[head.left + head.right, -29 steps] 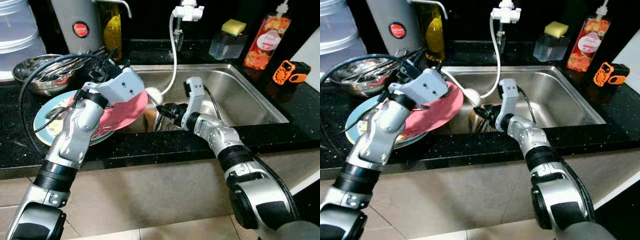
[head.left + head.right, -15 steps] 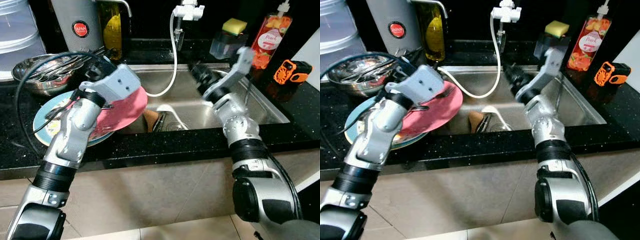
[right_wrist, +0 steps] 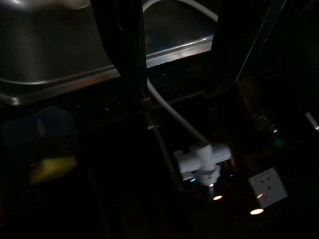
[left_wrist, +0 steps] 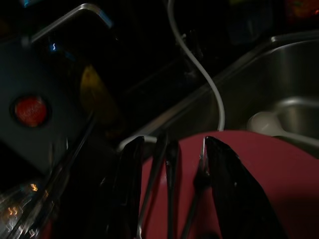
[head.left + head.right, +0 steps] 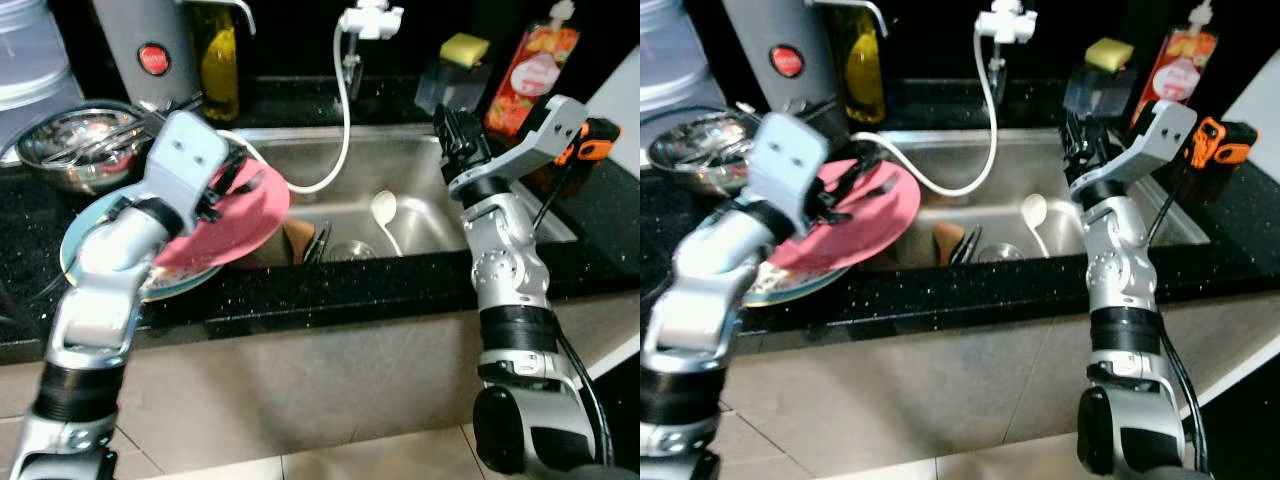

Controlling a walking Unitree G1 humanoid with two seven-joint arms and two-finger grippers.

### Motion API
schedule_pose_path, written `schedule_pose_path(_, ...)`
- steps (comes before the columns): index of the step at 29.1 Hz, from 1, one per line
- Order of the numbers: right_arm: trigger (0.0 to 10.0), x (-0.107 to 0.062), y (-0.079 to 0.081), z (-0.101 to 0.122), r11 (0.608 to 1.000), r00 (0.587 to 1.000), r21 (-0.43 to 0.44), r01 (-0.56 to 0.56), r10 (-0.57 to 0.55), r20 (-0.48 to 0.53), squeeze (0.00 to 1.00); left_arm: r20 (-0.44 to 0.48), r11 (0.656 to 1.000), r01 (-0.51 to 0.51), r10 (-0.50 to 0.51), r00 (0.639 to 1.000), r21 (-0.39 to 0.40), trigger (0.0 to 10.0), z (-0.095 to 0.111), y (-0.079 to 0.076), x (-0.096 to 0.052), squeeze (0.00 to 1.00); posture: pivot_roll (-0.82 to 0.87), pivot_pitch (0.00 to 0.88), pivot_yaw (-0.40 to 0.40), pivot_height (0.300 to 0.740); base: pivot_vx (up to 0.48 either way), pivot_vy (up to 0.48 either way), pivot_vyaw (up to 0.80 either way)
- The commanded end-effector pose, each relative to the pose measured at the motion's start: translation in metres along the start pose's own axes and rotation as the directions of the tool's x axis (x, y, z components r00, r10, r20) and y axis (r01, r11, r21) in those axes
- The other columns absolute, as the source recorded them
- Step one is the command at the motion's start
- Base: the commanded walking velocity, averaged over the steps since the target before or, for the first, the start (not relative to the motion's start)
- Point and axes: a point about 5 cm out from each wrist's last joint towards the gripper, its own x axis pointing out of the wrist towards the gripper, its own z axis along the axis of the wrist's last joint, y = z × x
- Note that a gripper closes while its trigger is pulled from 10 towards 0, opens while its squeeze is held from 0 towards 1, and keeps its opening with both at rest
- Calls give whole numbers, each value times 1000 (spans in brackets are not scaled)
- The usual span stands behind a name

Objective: Kitchen organization

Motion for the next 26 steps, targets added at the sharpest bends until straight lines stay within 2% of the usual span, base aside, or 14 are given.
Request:
schedule_pose_path(1,10000,-3,0,-1,1000,1000,-24,8,-8,-13,0,-52,998,-43,40,998,-52,10000,-2,17,-14,133,283,0,-47,740,0,0,0)
schedule_pose_path(3,10000,-2,1,-3,1000,1000,-24,2,-3,-19,0,-99,994,-84,77,992,-69,10000,-10,28,-20,133,292,0,-53,740,0,0,0)
schedule_pose_path(4,10000,-1,2,-3,1000,1000,-22,-2,1,-22,0,-115,992,-88,77,990,-94,10000,-14,30,-21,1000,299,0,-59,740,0,0,0)
schedule_pose_path(8,10000,2,5,-4,1000,1000,-18,-10,10,-28,0,-119,973,-76,50,992,-220,10000,-21,32,-19,1000,300,0,-63,740,0,0,0)
schedule_pose_path(10,10000,5,9,-4,1000,999,-14,-21,21,-27,0,-121,953,-66,31,992,-296,10000,-27,36,-11,1000,302,0,-70,740,0,0,0)
schedule_pose_path(13,10000,6,11,-4,1000,999,-12,-27,26,-27,0,-145,933,-44,-9,989,-357,10000,-35,39,1,1000,298,0,-73,740,0,0,0)
schedule_pose_path(14,10000,6,11,-4,1000,999,-13,-27,27,-27,0,-155,925,-27,-34,987,-380,10000,-37,38,7,361,293,0,-70,740,0,0,0)
schedule_pose_path(17,10000,6,12,-3,1000,999,-13,-28,28,-26,0,-160,919,-17,-51,986,-394,10000,-38,38,11,361,292,0,-69,740,0,0,0)
schedule_pose_path(18,10000,6,12,-3,999,999,-15,-29,29,-25,0,-175,925,-6,-66,982,-381,10000,-39,37,17,0,288,0,-66,740,0,0,0)
schedule_pose_path(22,10000,2,11,-3,1000,1000,-19,-20,20,-19,0,-223,938,27,-110,969,-346,10000,-33,30,31,0,267,0,-36,740,0,0,0)
schedule_pose_path(23,10000,-1,8,-2,1000,1000,-21,-7,7,-13,0,-218,921,58,-152,964,-386,10000,-23,22,34,0,261,0,-28,740,0,0,0)
schedule_pose_path(26,10000,-4,5,-3,1000,1000,-20,9,-9,-12,0,-251,940,19,-111,962,-340,10000,-17,20,35,0,260,0,-22,740,0,0,0)
